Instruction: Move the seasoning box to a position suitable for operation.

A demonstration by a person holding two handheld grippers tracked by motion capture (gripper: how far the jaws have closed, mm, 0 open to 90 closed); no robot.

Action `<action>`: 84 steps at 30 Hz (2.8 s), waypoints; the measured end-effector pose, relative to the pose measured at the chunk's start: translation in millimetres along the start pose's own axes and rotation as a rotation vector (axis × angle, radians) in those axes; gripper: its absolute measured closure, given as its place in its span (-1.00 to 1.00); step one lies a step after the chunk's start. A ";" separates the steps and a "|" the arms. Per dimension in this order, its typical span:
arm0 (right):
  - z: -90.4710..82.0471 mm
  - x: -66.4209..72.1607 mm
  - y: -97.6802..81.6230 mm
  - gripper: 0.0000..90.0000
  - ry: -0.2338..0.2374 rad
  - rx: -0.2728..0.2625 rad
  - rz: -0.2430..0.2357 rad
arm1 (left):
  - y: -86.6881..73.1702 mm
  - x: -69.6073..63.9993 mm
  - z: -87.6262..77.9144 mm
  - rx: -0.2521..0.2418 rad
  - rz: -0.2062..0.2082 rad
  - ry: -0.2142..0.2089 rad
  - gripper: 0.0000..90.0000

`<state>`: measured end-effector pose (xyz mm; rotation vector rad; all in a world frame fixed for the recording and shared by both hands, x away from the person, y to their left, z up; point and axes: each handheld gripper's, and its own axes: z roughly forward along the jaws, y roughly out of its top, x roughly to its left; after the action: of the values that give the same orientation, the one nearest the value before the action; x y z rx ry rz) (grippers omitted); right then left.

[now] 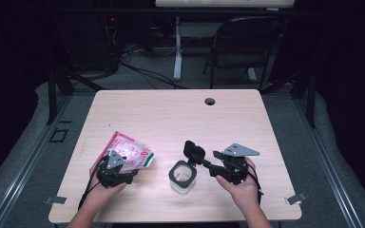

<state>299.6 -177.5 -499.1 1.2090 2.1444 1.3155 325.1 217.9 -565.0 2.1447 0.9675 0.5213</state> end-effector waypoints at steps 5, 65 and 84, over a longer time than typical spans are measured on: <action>0.7 -0.8 -0.4 0.01 0.001 0.005 0.002 | -0.9 1.9 0.6 -0.009 -0.016 -0.002 -0.23; -13.3 -6.8 -14.7 0.01 -0.035 -0.005 0.049 | -2.0 9.0 29.0 -0.029 0.007 0.129 0.67; -13.6 -8.1 -17.0 0.01 -0.043 -0.009 0.052 | 2.0 13.5 28.7 -0.043 -0.093 0.074 0.71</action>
<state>287.1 -195.1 -507.7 1.2856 2.0880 1.3073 352.0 214.7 -581.7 2.0443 1.0817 0.5737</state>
